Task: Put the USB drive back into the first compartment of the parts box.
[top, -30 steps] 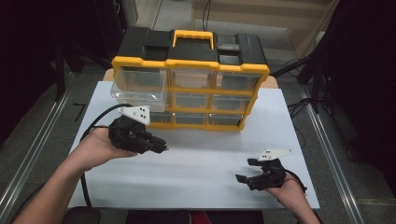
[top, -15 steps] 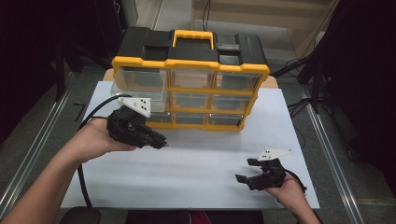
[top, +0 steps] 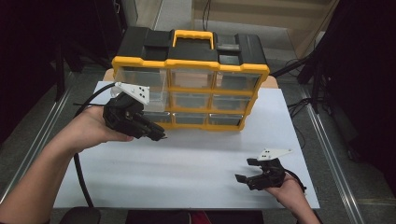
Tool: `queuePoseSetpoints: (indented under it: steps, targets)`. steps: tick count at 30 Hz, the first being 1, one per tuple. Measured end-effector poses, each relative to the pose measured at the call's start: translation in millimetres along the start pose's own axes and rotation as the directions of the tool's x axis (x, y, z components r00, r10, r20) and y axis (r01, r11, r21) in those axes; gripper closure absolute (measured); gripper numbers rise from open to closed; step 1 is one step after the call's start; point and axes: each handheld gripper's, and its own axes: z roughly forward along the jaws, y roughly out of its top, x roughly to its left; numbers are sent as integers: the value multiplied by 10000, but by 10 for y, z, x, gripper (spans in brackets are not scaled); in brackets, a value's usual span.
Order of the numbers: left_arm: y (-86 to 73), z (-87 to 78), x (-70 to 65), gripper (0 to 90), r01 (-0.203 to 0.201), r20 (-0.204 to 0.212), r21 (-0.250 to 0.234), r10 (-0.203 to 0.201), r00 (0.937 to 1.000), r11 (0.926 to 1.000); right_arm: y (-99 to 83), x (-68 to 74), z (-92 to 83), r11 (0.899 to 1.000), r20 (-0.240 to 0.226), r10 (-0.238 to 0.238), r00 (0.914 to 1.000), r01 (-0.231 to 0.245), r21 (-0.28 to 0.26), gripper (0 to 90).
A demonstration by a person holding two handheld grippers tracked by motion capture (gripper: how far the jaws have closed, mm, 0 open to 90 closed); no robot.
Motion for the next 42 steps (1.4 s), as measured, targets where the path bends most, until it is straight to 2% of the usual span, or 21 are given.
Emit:
queuePoseSetpoints:
  steps: [8, 16, 32, 36, 42]
  targets:
    - [124, -165, 20, 795, -1, 11, -51, 1, 10000, 10000, 2, 4, -3, 10000, -44, -12, 10000, 12, -54, 138]
    - [191, -269, 72, 795, 19, -100, 14, -19, 9999, 10000, 0, -3, -3, 10000, -16, -29, 10000, 29, -78, 138]
    - [367, -517, 126, 795, -9, -141, -161, 7, 9999, 9999, 1, 0, 1, 10000, -8, -33, 10000, 33, -6, 138]
    - [420, -607, 142, 795, 102, -327, -257, -111, 9994, 9996, 6, 5, 12, 9999, 1, -127, 9999, 127, 3, 139]
    - [531, -710, 140, 795, 15, -554, -137, -23, 9985, 9999, 10, 5, 16, 9999, -11, -147, 9999, 147, -9, 138]
